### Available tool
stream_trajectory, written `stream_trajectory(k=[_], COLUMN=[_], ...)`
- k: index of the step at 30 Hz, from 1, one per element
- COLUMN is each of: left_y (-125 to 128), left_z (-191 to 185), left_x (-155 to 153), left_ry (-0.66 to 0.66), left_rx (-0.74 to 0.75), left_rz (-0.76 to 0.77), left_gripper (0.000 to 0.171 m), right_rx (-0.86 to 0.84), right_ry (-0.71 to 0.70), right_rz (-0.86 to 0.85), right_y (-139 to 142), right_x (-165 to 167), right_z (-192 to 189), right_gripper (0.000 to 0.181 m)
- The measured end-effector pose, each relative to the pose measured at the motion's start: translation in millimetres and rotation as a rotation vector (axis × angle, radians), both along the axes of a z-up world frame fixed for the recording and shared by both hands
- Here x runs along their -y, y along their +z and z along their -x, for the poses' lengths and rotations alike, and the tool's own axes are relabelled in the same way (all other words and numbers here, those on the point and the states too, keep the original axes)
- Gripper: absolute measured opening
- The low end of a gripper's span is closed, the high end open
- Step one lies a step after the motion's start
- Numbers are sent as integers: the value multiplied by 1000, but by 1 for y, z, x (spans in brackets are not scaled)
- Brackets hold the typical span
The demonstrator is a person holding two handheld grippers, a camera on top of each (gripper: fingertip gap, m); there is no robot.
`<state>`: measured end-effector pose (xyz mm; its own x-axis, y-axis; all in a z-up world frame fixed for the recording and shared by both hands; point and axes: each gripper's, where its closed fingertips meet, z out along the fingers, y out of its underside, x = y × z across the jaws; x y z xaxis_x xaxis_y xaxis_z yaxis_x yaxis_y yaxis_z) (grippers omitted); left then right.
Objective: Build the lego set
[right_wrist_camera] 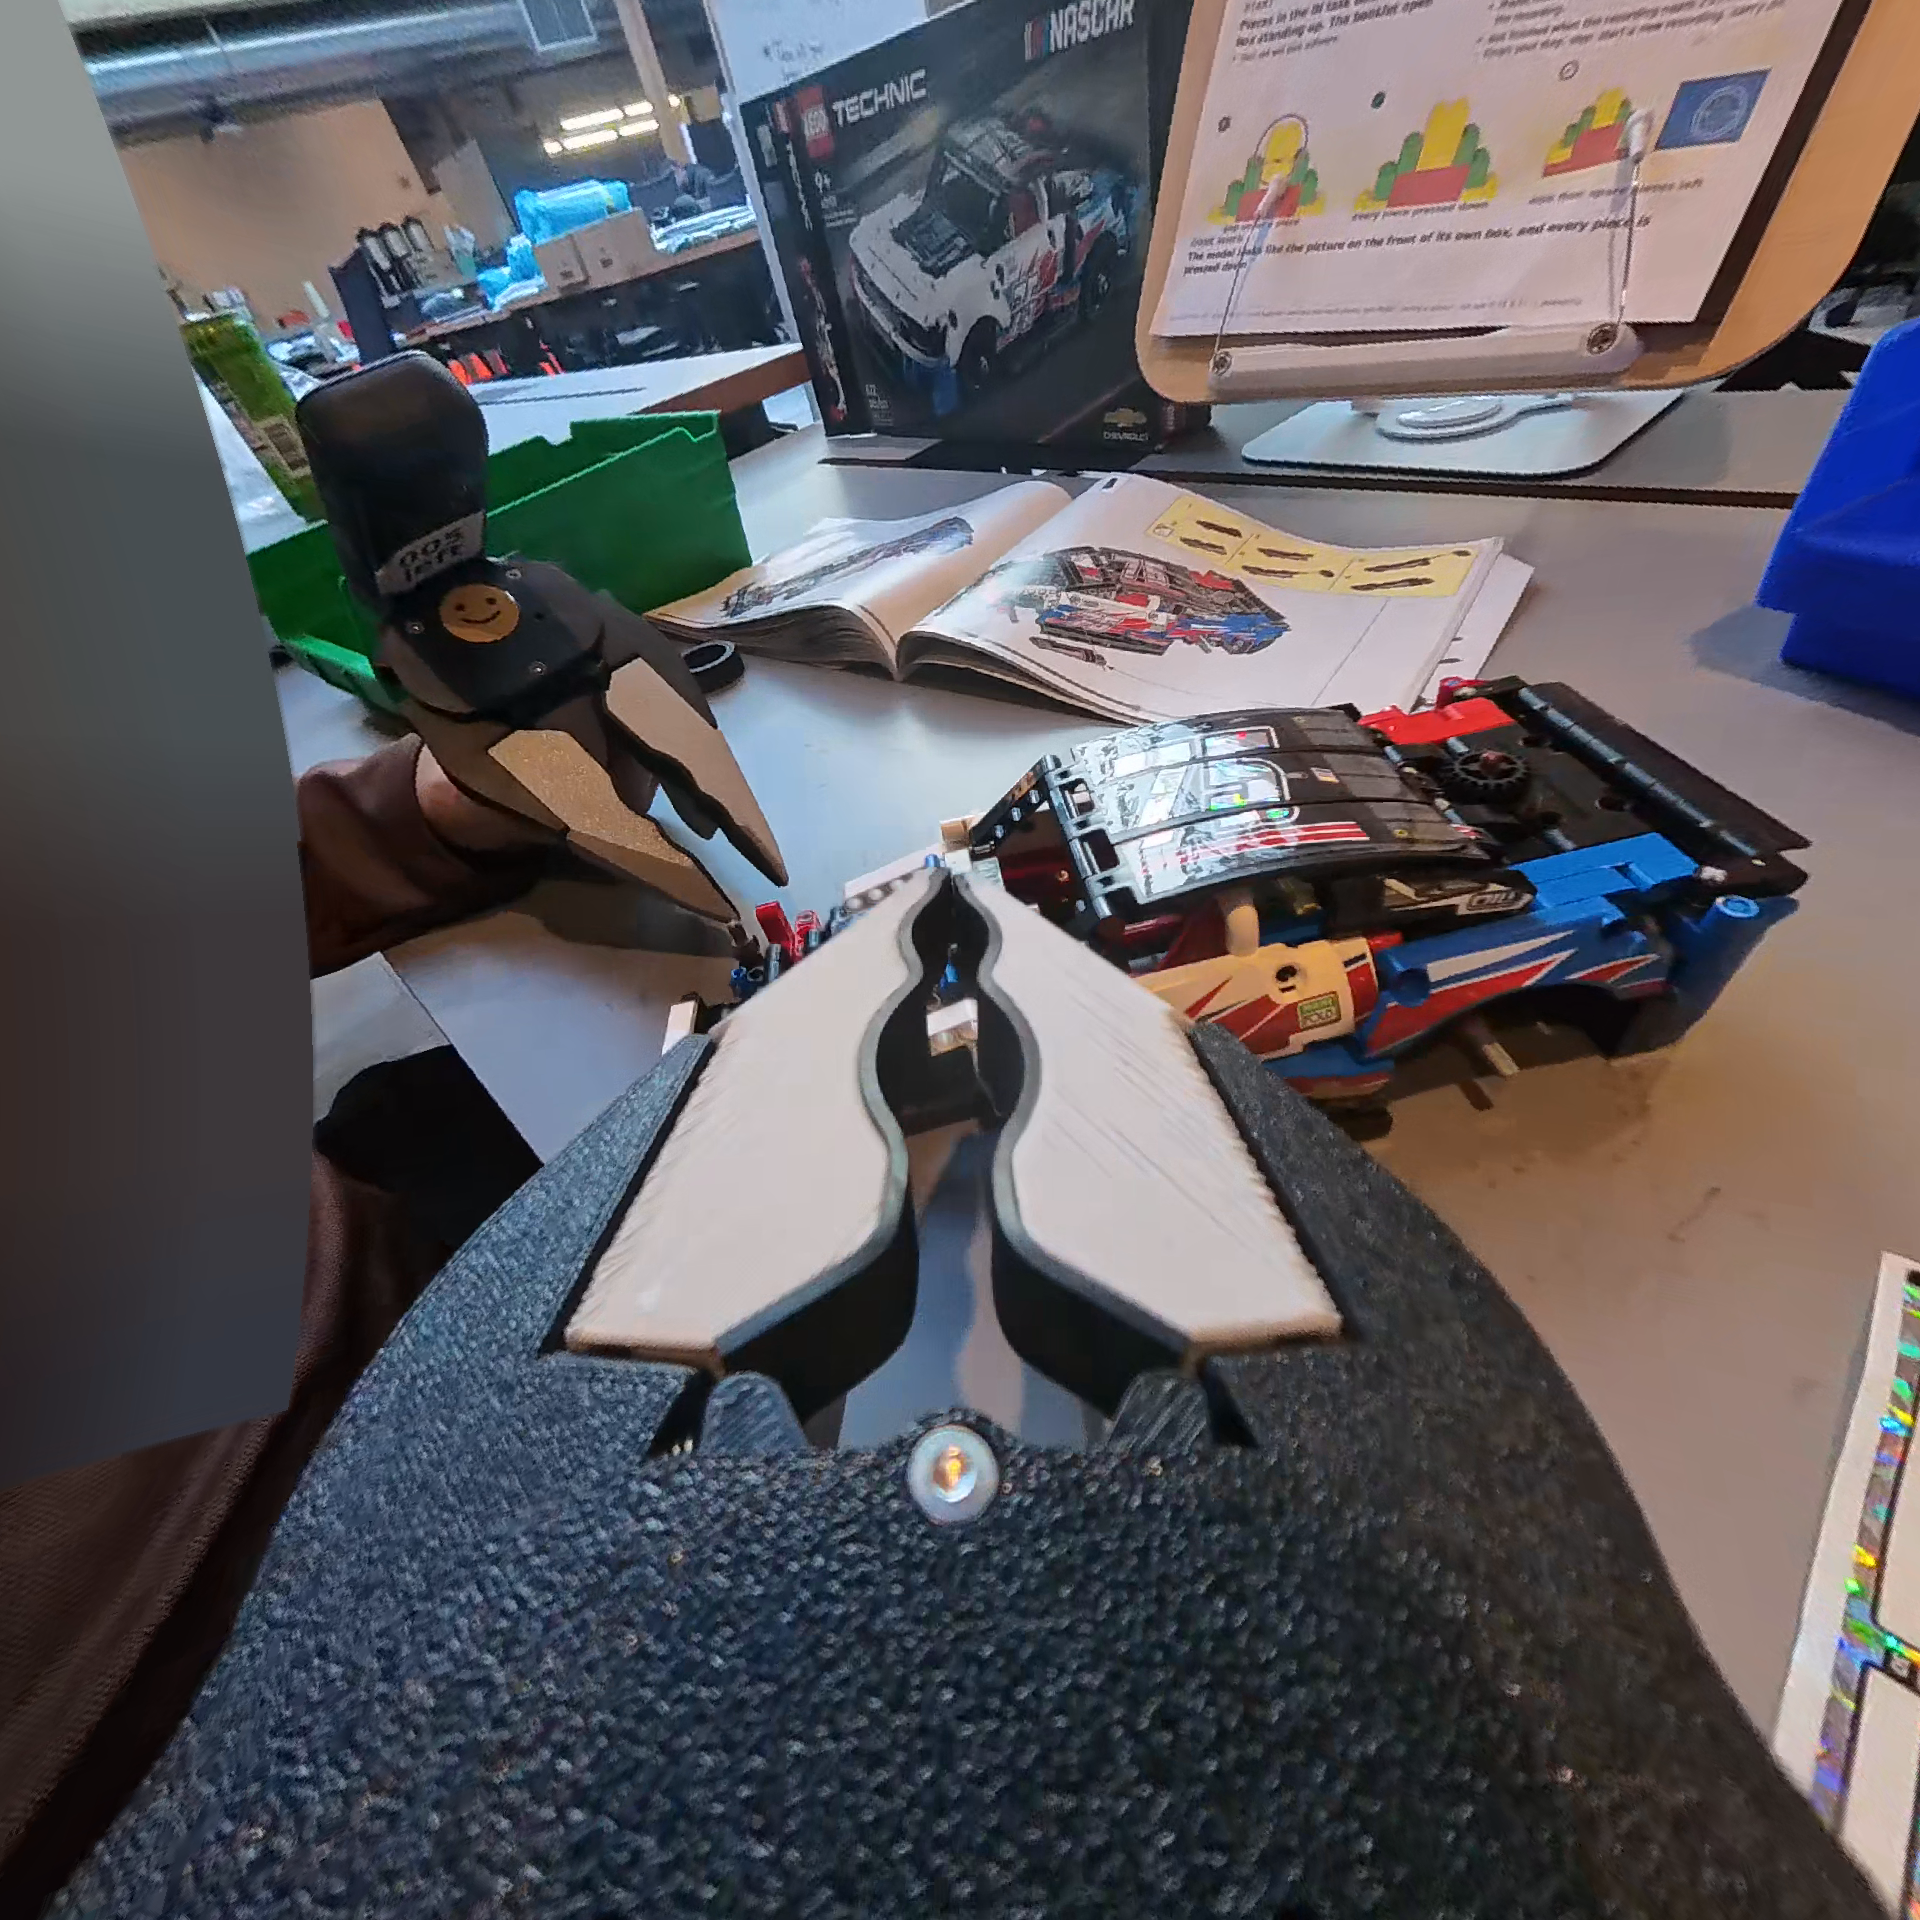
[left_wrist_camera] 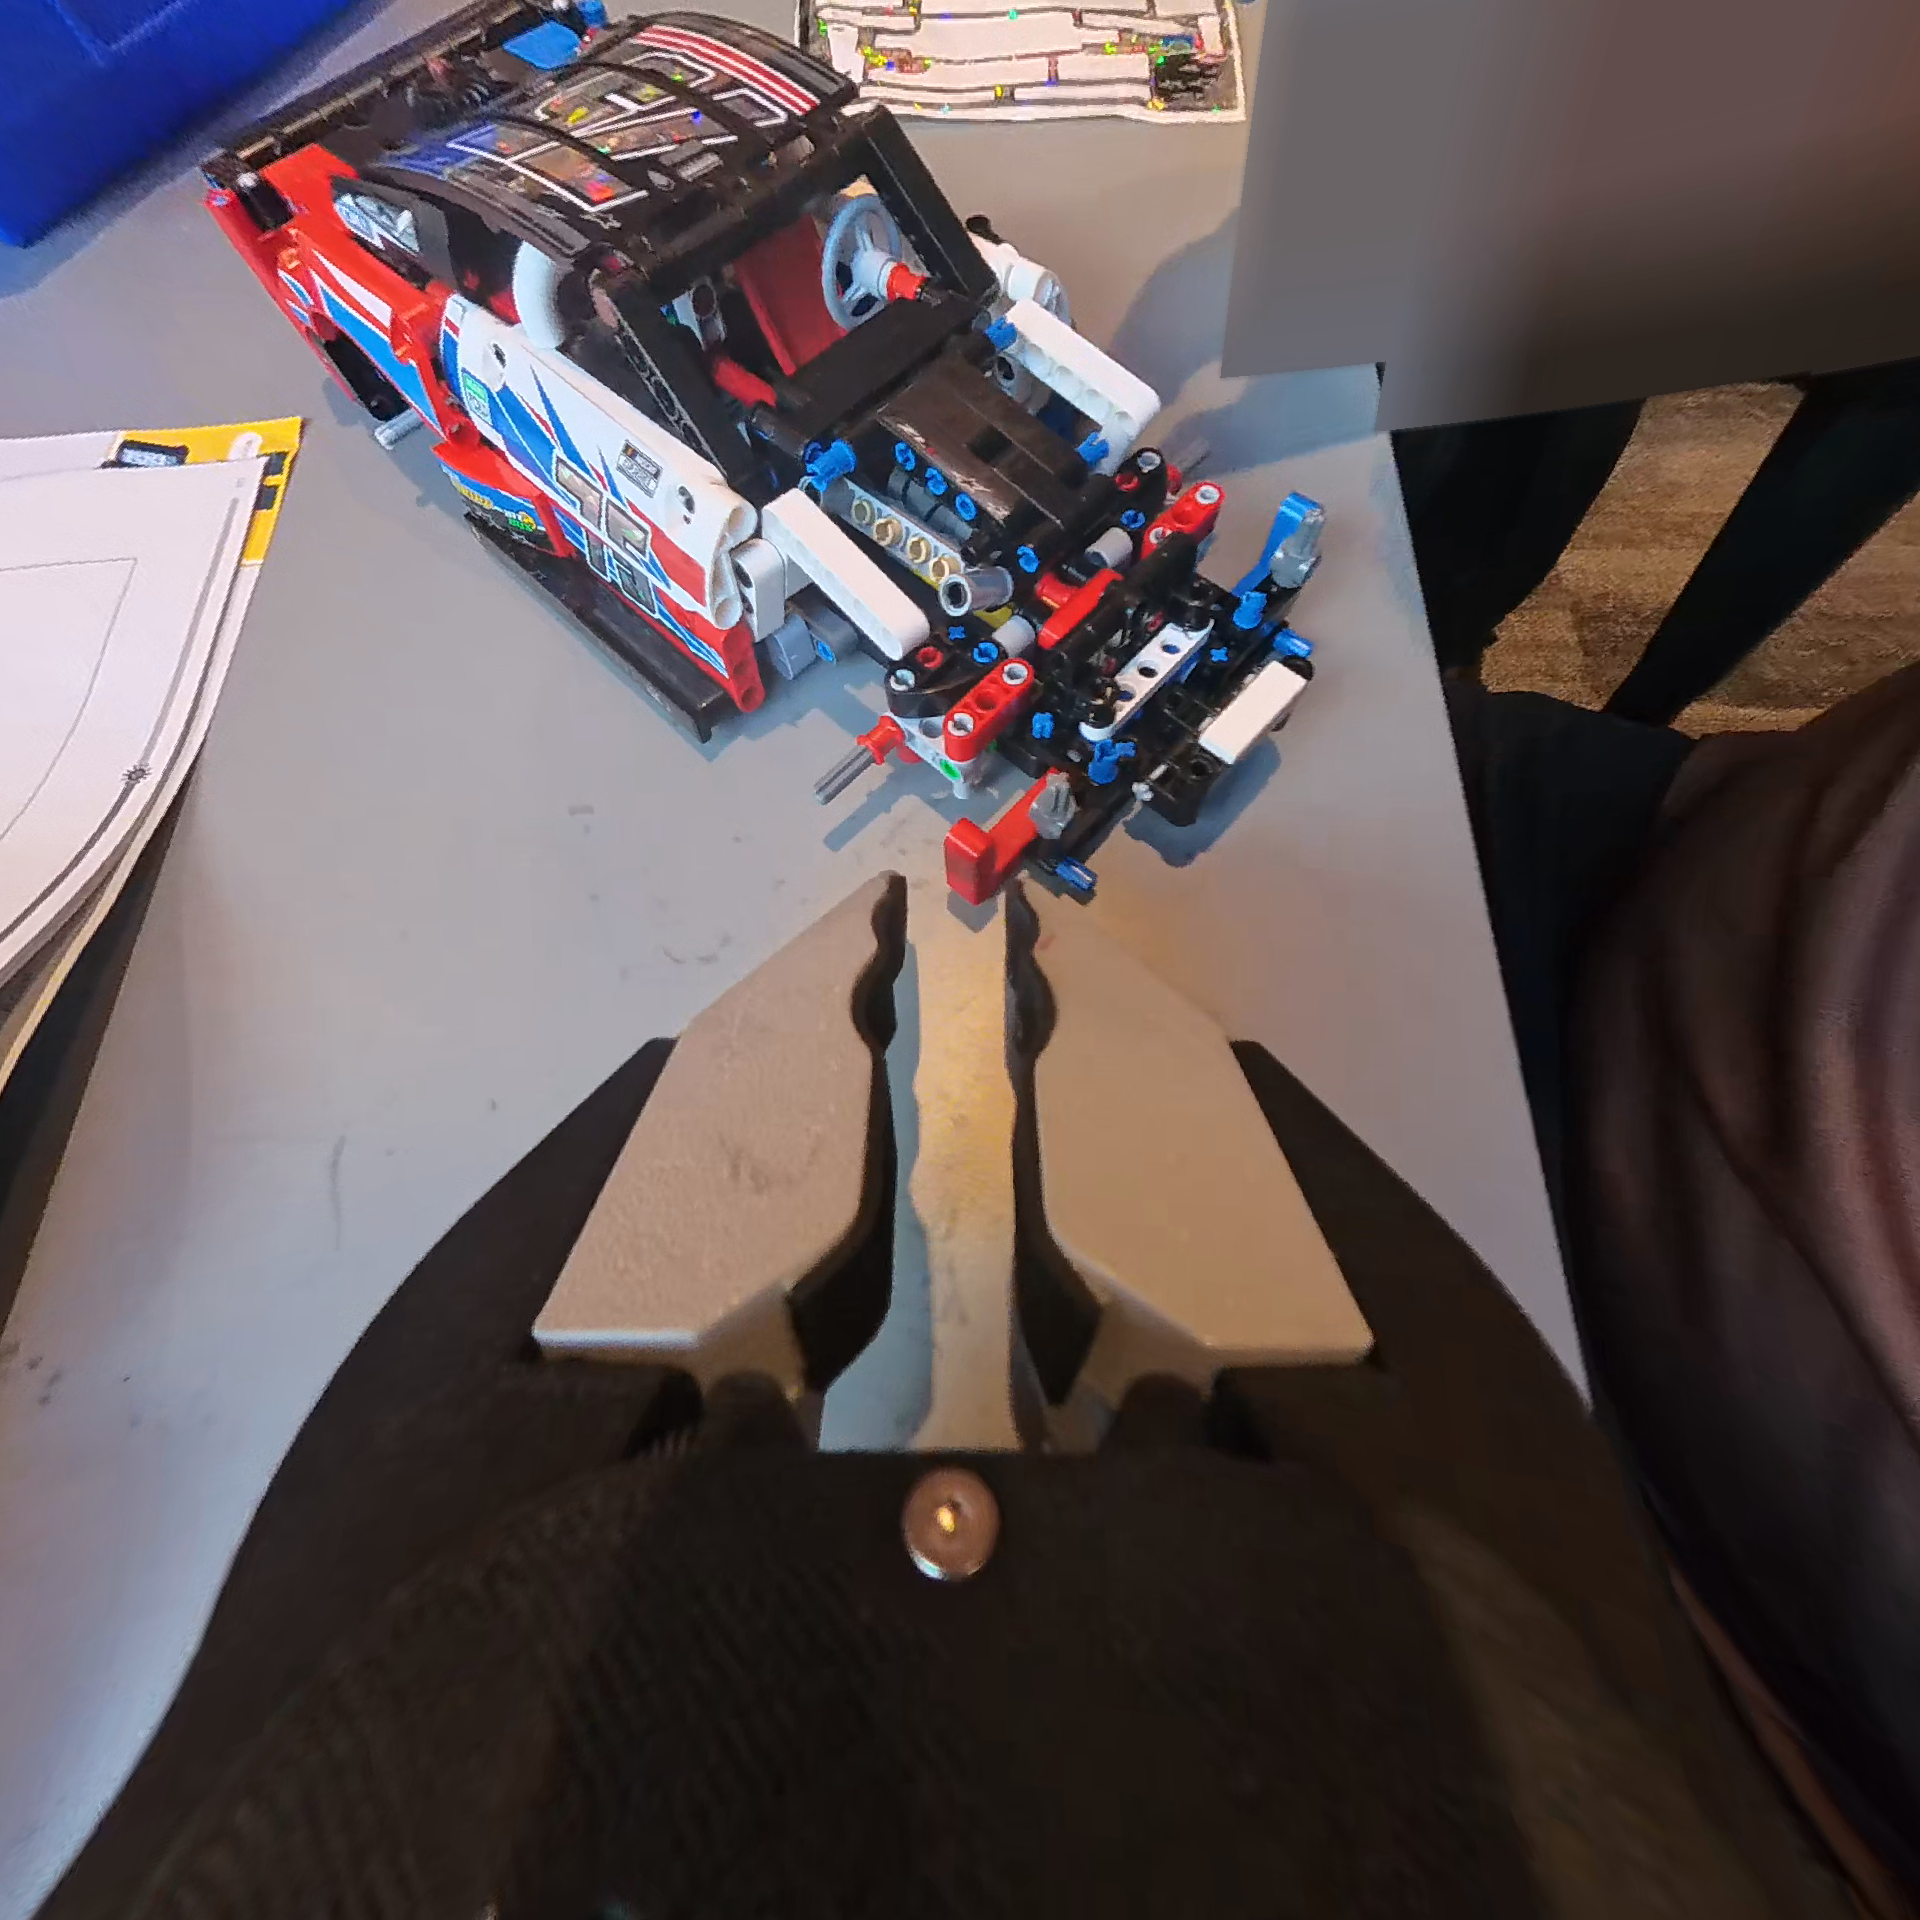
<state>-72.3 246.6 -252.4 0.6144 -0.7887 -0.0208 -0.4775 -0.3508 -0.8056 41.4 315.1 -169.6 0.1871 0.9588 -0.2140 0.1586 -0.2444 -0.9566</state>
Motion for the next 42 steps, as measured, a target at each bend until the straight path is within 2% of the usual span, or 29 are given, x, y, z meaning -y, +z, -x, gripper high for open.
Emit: stream_trajectory(k=[8,17,22,30,42], left_y=[3,4,8,1,0], left_z=[-1,-8,-5,-5,-5], left_x=[-2,8,5,8,6], left_ry=[-2,-83,-60,-59,-54], left_rx=[17,43,66,0,15], left_rz=[-7,13,1,-11,23], left_gripper=[15,17,17,17,17], right_rx=[-5,18,33,52,37], right_ry=[28,-60,-108,-133,-118], right_rz=[28,-36,-62,-60,-50], right_y=[-5,-11,-13,-19,-17], right_x=[-1,-15,-23,-30,-31], right_z=[8,4,4,4,3], right_gripper=[0,0,0,0,0])
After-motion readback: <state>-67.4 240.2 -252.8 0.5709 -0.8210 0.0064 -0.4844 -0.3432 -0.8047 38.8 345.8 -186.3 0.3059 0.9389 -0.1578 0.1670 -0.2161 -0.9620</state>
